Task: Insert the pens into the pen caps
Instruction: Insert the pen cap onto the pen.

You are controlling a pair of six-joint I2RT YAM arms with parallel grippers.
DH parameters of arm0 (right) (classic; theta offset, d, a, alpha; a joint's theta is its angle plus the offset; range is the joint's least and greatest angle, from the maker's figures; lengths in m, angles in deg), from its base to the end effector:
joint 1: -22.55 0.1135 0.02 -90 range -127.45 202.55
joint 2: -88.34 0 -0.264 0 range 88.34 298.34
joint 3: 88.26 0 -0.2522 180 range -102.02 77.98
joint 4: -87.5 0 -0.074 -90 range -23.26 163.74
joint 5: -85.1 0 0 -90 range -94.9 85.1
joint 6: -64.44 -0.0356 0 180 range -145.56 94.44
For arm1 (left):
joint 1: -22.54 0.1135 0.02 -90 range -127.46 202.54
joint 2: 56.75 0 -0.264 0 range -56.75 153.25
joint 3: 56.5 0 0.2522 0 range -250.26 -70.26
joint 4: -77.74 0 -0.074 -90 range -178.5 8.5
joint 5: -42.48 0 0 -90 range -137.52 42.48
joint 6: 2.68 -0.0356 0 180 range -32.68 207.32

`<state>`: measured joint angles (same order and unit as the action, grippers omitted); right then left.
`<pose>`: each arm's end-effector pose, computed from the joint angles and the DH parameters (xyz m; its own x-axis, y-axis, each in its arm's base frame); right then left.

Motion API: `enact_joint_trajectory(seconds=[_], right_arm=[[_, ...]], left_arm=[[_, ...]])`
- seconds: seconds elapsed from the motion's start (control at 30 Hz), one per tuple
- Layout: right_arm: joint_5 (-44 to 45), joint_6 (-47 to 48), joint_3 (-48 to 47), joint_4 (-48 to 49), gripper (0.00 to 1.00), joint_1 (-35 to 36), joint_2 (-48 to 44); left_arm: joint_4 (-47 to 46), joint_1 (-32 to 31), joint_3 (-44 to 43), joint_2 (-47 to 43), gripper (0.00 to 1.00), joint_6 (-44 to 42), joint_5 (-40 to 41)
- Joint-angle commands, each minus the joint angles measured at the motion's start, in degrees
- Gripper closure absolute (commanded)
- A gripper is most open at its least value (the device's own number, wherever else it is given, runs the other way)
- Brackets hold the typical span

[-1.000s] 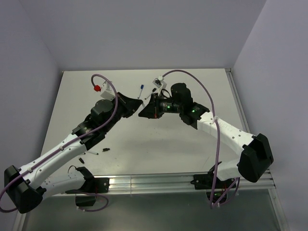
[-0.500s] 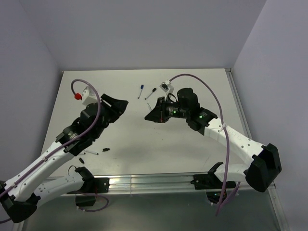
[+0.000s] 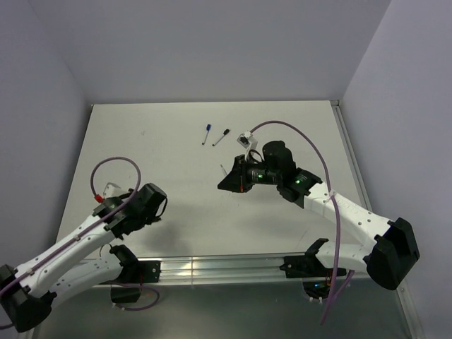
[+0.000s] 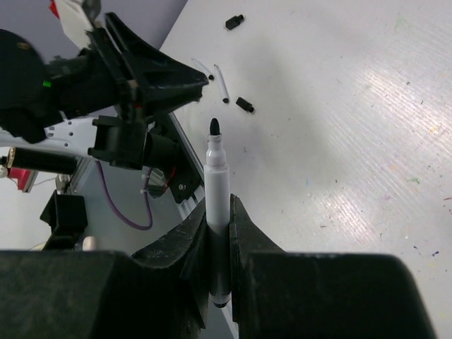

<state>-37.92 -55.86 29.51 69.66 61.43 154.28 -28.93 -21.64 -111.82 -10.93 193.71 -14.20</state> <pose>0.1907 0.1787 0.3001 -0.7115 -0.0303 -0.7021 -0.6508 0.4052 0.6421 0.1072 -0.0769 0.2513 -0.2104 -0.9134 -0.3485 -0.7328 0.3833 -0.5622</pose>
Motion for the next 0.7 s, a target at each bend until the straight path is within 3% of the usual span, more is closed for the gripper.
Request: enact_joint_trajectory(seconds=[0.0,0.4,0.67], right_arm=[[-0.3,1.0,-0.1,2.1,1.00,0.5,-0.4],[-1.2,0.9,0.7,2.2,1.00,0.6,-0.9],[-0.6,1.2,0.9,1.9,1.00,0.6,-1.6]], left_arm=[[6.7,-0.2,-0.2,5.6,0.58,15.0,-0.2],[5.1,-0.2,3.4,11.3,0.51,25.4,-0.7],[1.3,1.5,4.3,13.5,0.49,23.7,0.7]])
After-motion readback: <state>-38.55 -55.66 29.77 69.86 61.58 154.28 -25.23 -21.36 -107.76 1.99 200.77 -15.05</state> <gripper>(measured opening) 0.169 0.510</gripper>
